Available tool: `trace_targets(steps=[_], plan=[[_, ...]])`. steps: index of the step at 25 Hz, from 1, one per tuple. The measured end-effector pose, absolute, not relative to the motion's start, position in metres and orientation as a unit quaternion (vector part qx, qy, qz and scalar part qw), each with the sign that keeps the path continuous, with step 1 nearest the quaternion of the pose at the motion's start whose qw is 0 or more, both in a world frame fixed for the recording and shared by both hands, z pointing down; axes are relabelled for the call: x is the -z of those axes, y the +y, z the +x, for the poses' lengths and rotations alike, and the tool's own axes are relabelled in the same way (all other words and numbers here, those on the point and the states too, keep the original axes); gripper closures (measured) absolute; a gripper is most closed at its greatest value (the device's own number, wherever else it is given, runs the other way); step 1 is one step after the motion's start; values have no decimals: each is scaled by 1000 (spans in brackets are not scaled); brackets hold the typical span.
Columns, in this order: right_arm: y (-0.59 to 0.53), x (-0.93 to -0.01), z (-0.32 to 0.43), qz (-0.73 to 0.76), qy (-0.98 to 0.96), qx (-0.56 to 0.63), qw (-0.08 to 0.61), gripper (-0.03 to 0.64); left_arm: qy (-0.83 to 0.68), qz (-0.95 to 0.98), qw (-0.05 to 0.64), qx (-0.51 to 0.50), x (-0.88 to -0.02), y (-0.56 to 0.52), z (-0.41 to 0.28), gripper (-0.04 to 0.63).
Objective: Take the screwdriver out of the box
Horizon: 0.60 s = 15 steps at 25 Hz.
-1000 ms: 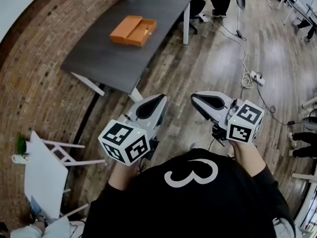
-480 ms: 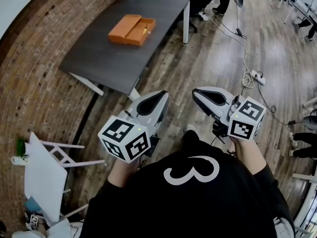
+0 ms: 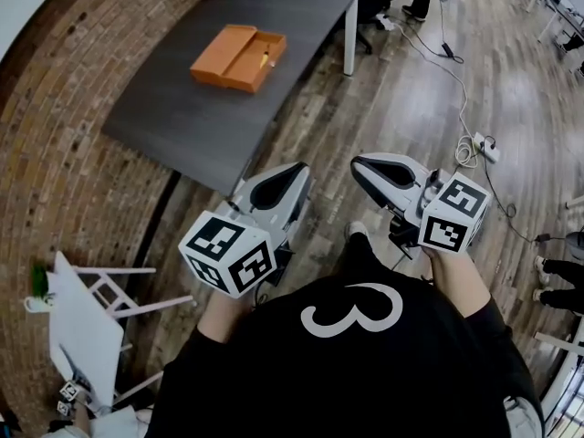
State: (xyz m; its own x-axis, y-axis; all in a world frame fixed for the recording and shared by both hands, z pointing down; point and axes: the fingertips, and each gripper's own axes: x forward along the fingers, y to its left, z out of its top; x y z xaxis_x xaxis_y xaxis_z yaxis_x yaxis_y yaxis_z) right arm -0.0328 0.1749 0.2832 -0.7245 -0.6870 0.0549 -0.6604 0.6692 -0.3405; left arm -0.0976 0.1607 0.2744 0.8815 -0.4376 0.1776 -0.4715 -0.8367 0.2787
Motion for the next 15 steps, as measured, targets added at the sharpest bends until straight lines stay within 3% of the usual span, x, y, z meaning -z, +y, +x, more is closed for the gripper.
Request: trace_targets(steps=[15], plan=[[1, -275, 53, -286, 939, 188, 23, 615, -289, 940, 170, -62, -272, -9, 5, 581]])
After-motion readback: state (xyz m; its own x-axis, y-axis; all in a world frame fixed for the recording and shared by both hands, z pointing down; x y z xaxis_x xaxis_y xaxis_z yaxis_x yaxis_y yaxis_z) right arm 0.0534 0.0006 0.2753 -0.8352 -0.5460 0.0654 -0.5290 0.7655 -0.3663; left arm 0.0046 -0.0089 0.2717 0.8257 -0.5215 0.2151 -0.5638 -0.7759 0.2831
